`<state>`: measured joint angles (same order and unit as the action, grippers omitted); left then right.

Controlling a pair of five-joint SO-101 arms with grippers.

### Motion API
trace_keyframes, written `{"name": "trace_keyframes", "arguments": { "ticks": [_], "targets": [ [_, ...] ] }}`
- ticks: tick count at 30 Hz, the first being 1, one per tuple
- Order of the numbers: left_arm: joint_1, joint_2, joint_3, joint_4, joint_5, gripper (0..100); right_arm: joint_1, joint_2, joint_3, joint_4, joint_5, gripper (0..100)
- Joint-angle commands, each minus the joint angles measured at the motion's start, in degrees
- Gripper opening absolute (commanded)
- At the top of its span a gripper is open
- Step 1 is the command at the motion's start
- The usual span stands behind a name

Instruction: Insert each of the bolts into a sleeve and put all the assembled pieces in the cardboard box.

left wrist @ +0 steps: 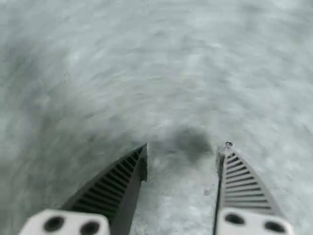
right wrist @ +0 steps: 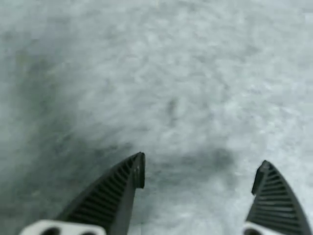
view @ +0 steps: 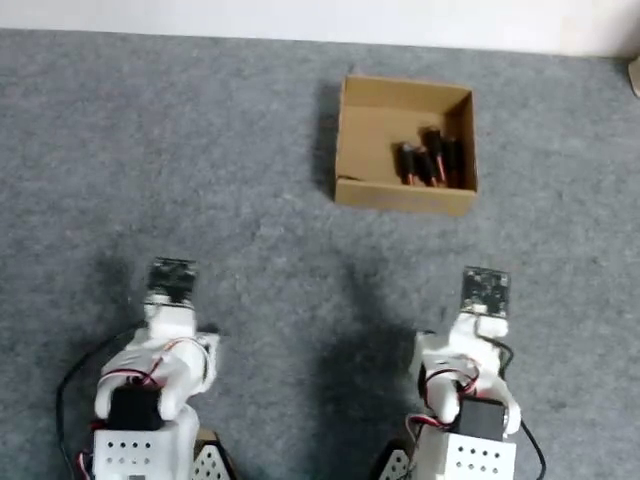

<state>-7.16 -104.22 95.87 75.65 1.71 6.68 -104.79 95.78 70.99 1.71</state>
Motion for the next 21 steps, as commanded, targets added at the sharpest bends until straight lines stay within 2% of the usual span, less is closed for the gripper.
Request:
{"name": "trace_keyframes", "arguments": {
  "ticks": [1,5,21],
  "targets": [
    [-3.74,0.22,1.27,-0.35,-1.23,23,5.49,-0.31,5.58,0.22,-0.53,32.5],
    [-4.00,0.22,1.27,-0.35,-2.20,23,9.36,-0.31,5.58,0.22,-0.62,32.5],
    [-4.18,0.04,1.27,-0.35,-2.29,23,9.54,-0.31,5.58,0.22,-0.53,32.5]
  ]
}}
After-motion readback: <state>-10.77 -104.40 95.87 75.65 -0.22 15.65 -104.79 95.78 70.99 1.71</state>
